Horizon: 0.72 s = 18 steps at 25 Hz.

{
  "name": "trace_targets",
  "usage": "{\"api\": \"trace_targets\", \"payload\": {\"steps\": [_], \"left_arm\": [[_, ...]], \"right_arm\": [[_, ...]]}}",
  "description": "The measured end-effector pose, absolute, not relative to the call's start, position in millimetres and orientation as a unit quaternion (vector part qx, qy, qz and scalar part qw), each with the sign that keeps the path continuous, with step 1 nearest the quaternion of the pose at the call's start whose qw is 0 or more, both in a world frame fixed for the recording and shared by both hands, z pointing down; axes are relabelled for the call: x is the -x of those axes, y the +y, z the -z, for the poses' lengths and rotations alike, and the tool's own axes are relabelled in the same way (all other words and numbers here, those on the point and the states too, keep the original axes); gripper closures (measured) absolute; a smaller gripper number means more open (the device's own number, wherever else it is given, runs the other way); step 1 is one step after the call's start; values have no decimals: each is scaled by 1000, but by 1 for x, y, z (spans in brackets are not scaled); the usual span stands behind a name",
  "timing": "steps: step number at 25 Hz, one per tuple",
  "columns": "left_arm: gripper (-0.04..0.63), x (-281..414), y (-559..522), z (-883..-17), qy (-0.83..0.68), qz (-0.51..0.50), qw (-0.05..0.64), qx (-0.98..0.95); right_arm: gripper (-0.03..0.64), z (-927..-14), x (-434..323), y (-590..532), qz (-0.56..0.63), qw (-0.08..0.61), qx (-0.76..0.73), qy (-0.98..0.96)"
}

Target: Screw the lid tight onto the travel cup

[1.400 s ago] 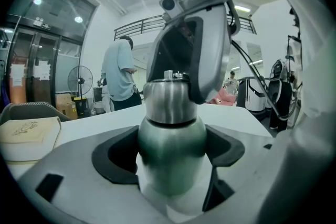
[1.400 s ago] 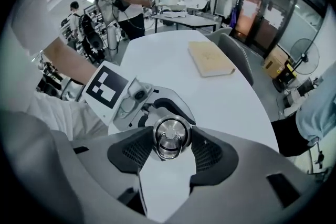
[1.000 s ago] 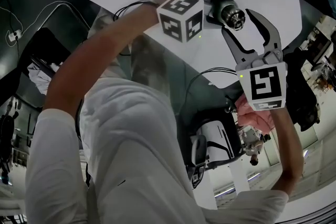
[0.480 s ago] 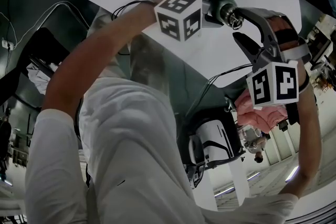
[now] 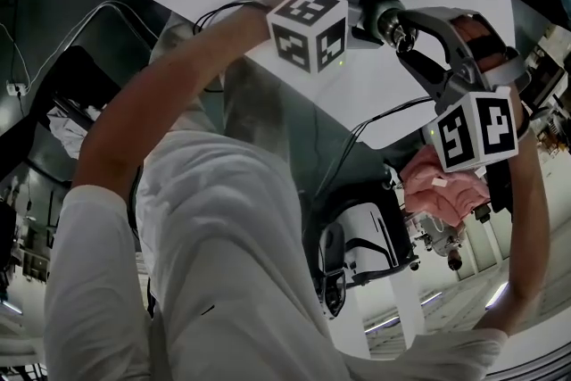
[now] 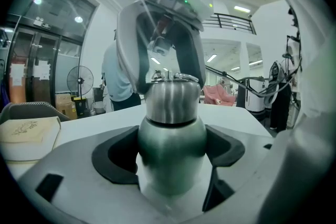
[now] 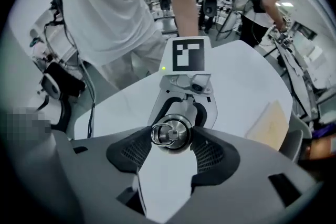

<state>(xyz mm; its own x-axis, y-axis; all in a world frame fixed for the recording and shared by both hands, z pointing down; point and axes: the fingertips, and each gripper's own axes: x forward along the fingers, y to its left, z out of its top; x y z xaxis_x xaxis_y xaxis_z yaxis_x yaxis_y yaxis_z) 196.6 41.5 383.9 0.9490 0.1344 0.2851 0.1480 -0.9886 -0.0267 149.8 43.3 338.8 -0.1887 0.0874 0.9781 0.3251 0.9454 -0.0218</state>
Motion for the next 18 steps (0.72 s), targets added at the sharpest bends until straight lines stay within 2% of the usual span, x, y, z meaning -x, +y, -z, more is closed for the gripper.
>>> {"api": "trace_targets", "payload": {"steps": [11, 18], "left_arm": [[224, -200, 41, -383, -71, 146, 25, 986], [224, -197, 42, -385, -70, 149, 27, 986]], "right_arm": [[379, -335, -155, 29, -140, 554, -236, -786], [379, -336, -153, 25, -193, 521, -338, -760]]}}
